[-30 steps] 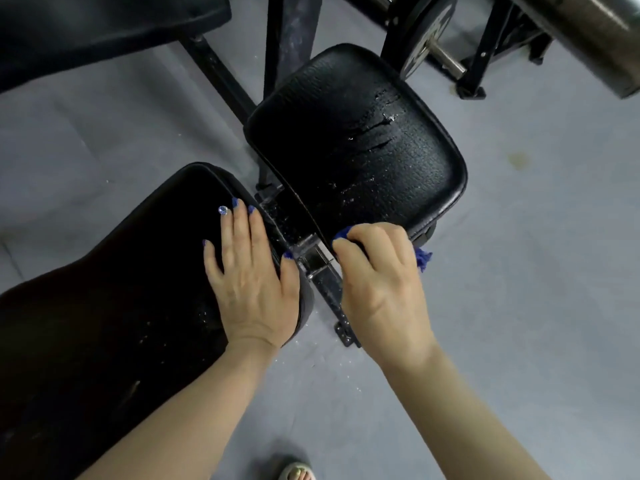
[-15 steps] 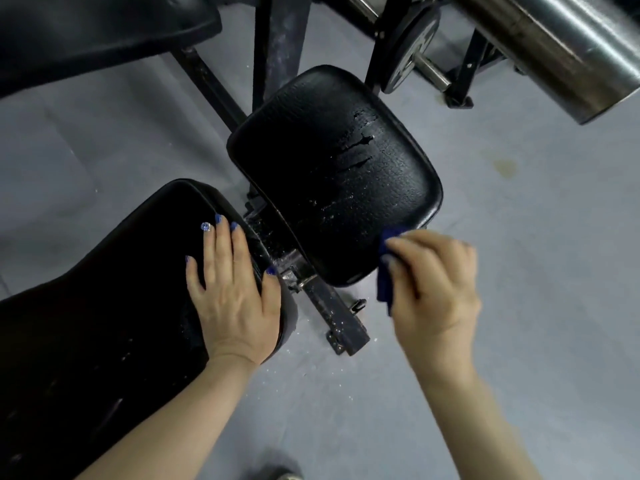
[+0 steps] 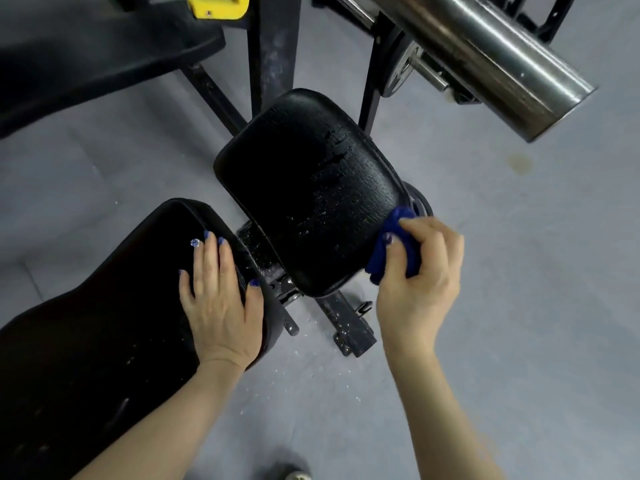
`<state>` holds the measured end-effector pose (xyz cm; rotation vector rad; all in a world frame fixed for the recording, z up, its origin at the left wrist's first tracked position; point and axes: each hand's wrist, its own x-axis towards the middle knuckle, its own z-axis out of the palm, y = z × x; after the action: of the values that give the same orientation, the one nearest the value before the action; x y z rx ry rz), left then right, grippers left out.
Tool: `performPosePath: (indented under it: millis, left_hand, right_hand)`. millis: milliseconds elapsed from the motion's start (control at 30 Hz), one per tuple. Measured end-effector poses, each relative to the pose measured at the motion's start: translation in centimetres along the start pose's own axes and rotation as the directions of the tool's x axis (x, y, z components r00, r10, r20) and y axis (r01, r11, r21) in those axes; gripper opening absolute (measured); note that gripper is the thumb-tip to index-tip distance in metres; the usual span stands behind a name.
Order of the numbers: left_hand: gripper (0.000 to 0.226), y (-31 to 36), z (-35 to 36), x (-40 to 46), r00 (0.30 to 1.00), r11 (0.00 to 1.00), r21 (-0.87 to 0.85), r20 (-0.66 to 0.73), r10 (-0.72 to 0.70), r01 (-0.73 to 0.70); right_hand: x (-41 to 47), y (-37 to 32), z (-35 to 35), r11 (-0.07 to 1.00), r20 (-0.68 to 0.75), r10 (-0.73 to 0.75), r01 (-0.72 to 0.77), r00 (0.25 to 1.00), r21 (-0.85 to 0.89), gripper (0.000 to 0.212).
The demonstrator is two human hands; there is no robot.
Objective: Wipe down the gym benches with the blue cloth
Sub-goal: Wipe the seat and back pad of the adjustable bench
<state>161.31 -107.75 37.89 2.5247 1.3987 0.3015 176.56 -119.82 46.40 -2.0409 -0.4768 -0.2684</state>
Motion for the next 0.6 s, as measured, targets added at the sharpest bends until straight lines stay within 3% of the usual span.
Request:
performPosePath:
  millis: [133, 333, 467, 600]
  left_hand:
    - [0.07, 0.2, -0.3, 0.0, 1.0, 1.0, -0.009, 0.021, -0.004, 0.004]
    - [0.07, 0.2, -0.5, 0.1, 0.997, 1.0, 0.004, 0.072, -0.004, 0.004]
    - [0.07, -0.1, -0.7, 0.0, 0.994, 1.0, -0.014, 0.106, 0.004, -0.003]
    - [0.07, -0.1, -1.1, 0.2, 0.987, 0.998, -0.055, 0.16, 0.001, 0.008]
  right_hand:
    - [-2.8, -0.3, -0.3, 0.998, 0.078, -0.026, 0.031, 0.997, -0.057, 0.017]
    - [0.3, -1.8, 0.9, 0.984, 0.0, -0.073, 0.072, 0.997, -0.162, 0.015]
    - [-2.9, -1.8, 0.6, 0.983, -0.002, 0.059, -0.059, 0.998, -0.173, 0.018]
    - [-0.8, -3.4, -0.3, 0.978, -0.015, 0.085, -0.086, 0.996, -0.189, 0.018]
